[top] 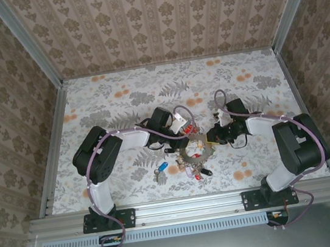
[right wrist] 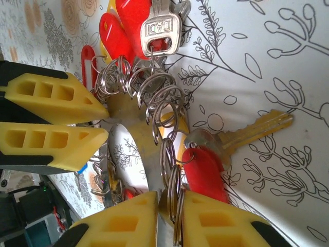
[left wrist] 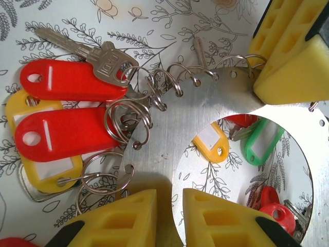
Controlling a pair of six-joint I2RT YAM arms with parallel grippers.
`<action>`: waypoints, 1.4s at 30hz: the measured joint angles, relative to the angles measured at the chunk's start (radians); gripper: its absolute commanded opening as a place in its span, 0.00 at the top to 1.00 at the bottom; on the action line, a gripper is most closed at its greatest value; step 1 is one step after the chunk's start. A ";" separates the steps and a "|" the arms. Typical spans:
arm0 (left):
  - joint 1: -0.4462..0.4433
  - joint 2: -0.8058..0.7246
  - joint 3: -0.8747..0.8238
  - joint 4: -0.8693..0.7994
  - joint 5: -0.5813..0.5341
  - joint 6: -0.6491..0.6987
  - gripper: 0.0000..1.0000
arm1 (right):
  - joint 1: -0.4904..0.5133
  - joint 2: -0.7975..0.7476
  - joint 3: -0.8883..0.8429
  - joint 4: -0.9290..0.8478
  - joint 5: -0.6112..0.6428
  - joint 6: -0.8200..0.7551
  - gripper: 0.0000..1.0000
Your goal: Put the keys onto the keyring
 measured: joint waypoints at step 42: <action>0.352 -0.641 -0.108 0.048 -0.164 -0.460 0.17 | -0.080 -0.357 0.118 0.187 -0.105 0.250 1.00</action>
